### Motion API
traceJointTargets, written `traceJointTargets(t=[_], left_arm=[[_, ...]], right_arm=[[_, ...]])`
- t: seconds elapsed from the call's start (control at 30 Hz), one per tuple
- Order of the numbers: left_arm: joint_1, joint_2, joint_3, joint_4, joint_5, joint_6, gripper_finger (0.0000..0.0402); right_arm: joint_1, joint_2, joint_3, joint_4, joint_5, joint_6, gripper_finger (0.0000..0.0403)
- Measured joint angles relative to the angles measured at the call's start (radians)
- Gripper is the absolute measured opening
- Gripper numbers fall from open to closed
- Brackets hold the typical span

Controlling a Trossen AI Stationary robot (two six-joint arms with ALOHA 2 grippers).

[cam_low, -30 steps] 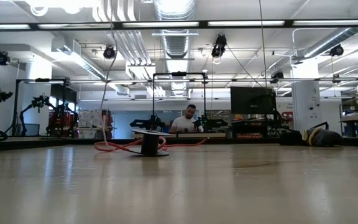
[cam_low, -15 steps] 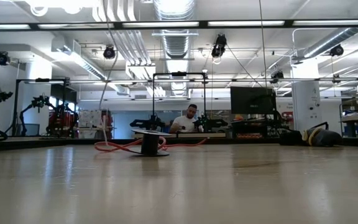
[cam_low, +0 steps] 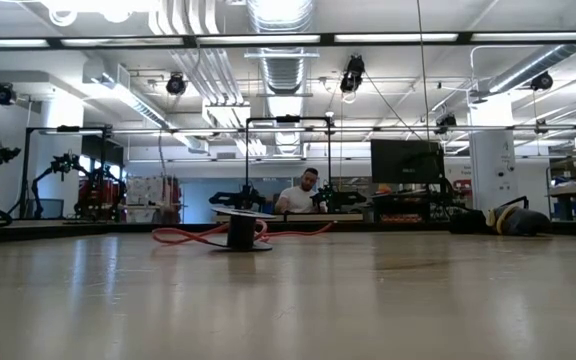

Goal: Coil cords
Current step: Uncoil the white wire from the spool

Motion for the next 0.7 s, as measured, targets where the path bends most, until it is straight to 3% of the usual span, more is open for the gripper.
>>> traceJointTargets(t=[0.3,0.7], left_arm=[[0.0,-0.08,0.002,-0.015,0.02,-0.041,0.0],[0.0,-0.121,0.001,-0.014,0.051,-0.09,0.0]], right_arm=[[0.001,-0.052,0.0,-0.193,0.026,0.137,0.0009],[0.001,-0.027,-0.002,-0.193,0.027,0.127,0.011]])
